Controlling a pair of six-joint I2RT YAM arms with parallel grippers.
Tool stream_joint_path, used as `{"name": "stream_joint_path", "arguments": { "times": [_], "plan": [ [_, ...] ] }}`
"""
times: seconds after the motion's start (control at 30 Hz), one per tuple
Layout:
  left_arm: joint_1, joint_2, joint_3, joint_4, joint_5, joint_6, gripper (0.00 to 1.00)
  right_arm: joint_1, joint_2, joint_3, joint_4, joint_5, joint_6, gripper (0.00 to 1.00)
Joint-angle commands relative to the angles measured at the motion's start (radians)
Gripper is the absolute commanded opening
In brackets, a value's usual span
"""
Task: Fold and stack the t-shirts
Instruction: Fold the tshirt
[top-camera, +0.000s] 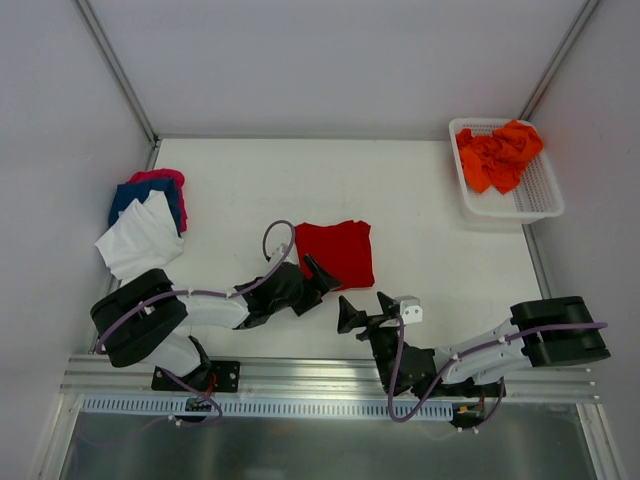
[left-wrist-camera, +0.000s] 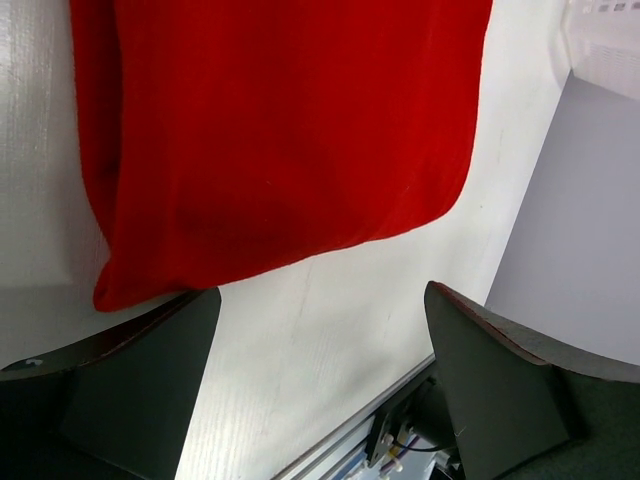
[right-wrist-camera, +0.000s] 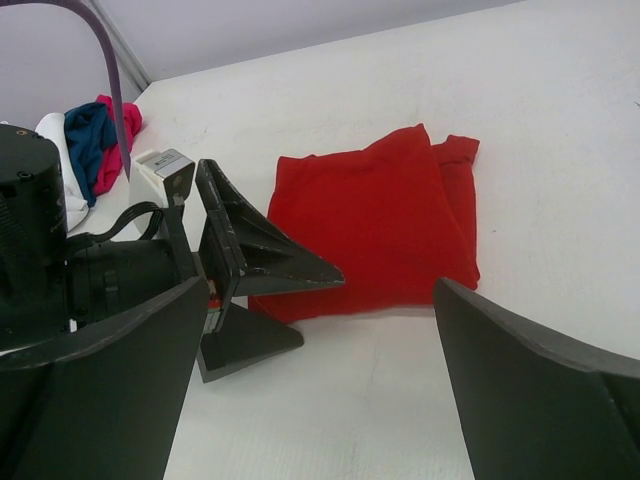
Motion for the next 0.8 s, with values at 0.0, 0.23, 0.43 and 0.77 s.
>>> {"name": "stream_joint_path", "arguments": {
  "times": [0.0, 0.23, 0.43, 0.77],
  "plan": [
    [-0.009, 0.015, -0.055, -0.178, -0.108, 0.003, 0.87, 0.008, -0.026, -0.012, 0.210, 0.292, -0.001, 0.99],
    [0.000, -0.010, -0.023, -0.252, -0.146, 0.049, 0.88, 0.003, -0.028, -0.024, 0.210, 0.291, -0.010, 0.99],
    [0.046, -0.065, -0.051, -0.264, -0.137, 0.098, 0.88, -0.009, -0.107, -0.117, 0.210, 0.291, 0.010, 1.00],
    [0.083, -0.356, -0.036, -0.445, -0.220, 0.377, 0.87, -0.145, 0.066, 0.325, 0.210, 0.294, -0.949, 0.99]
  ]
}}
